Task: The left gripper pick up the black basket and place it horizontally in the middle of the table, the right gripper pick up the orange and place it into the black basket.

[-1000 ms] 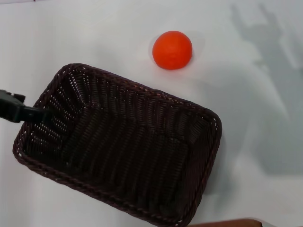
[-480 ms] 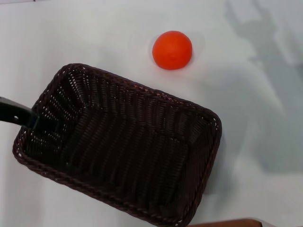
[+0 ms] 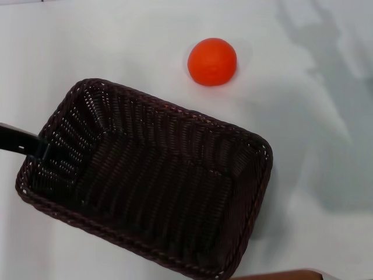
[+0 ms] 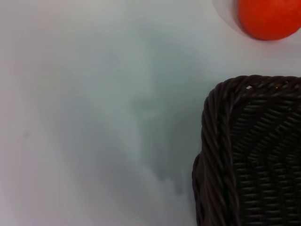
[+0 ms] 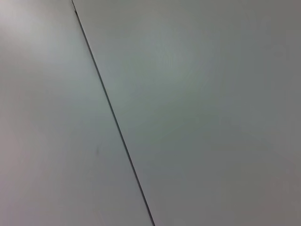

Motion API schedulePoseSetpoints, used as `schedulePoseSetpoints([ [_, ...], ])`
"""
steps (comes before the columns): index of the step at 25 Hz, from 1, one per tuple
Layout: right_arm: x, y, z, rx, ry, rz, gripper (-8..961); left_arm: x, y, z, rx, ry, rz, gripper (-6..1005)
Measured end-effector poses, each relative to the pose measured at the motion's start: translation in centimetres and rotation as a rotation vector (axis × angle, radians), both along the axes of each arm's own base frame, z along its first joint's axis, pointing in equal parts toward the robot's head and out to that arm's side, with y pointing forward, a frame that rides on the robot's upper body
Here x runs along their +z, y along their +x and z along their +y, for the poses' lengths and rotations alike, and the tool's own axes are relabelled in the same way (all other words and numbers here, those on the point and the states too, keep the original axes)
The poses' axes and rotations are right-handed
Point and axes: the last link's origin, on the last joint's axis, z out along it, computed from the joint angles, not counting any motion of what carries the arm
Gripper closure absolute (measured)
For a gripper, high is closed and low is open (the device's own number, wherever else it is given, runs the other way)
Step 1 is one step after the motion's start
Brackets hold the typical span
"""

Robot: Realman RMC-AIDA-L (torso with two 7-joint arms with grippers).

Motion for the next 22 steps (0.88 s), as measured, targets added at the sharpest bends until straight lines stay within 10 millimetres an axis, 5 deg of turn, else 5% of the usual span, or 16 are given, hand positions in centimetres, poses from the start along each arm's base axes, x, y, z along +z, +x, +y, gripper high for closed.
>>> schedulePoseSetpoints([
  [6, 0.3, -0.1, 0.2, 0.012, 0.004, -0.001, 121, 0.2, 0.3, 0.2, 0.047, 0.045, -0.048, 686],
  [8, 0.3, -0.2, 0.3, 0.017, 0.006, -0.006, 123, 0.7, 0.5, 0.4, 0.102, 0.104, -0.126, 855],
  [22, 0.9, -0.7, 2.1, 0.014, 0.009, -0.025, 137, 2.6, -1.5, -1.5, 0.352, 0.355, -0.3, 844],
])
